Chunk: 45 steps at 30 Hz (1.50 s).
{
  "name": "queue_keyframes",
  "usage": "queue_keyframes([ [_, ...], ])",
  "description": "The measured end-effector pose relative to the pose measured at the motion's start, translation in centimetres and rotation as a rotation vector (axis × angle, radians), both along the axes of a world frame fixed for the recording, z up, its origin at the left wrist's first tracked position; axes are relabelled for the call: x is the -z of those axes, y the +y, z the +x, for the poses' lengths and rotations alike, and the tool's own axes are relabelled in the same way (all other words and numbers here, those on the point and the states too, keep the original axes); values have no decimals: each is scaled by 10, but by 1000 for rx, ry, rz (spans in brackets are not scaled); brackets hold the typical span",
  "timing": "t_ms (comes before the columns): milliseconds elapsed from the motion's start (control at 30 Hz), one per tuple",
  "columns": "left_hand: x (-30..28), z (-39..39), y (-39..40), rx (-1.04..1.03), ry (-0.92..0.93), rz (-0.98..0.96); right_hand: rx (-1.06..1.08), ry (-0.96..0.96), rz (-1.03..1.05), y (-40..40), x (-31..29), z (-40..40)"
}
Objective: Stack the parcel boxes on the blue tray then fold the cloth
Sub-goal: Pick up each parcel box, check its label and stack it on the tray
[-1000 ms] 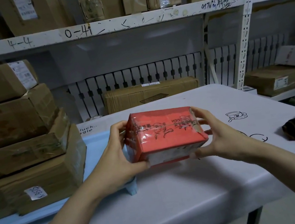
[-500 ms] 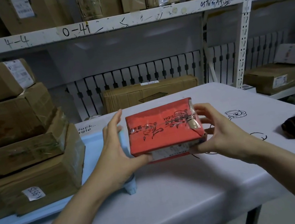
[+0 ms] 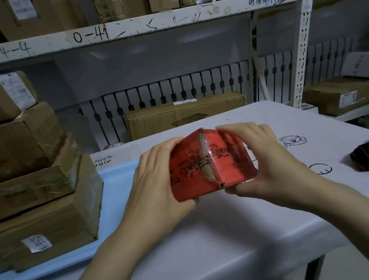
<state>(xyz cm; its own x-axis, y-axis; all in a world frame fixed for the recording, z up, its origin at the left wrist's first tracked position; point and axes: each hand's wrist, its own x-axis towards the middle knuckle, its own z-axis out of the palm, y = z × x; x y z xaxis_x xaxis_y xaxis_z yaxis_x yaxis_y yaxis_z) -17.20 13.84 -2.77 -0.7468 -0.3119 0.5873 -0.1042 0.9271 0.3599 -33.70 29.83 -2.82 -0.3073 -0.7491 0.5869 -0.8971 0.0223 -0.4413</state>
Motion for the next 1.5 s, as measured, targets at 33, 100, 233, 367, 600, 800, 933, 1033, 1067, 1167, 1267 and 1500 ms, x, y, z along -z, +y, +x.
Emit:
queue_keyframes([
  [33,1,0,-1,21,4,46,-12,-15,-9,1,0,0],
  [100,5,1,-4,53,15,149,-24,-85,-28,3,1,-2],
  [233,12,3,-6,135,63,353,-7,-347,-24,8,2,-3],
  [367,19,0,-6,172,90,426,-98,-524,-13,9,2,1],
  [600,28,-15,1,71,204,400,-116,-616,-174,8,0,15],
  [800,40,-18,7,-74,219,396,-82,-740,-252,4,11,26],
  [933,49,-17,10,-34,214,530,-93,-827,-276,4,18,29],
  [1033,50,-12,12,-22,191,633,-106,-881,-289,3,22,31],
  [1067,48,-10,14,0,181,677,-114,-911,-302,2,25,30],
  [1167,42,-4,18,123,135,788,-125,-1057,-366,0,30,30],
  [1267,40,2,19,262,113,896,-25,-1177,-423,-2,33,29],
  [1500,50,-4,31,242,336,953,91,-1230,-544,-3,47,34],
])
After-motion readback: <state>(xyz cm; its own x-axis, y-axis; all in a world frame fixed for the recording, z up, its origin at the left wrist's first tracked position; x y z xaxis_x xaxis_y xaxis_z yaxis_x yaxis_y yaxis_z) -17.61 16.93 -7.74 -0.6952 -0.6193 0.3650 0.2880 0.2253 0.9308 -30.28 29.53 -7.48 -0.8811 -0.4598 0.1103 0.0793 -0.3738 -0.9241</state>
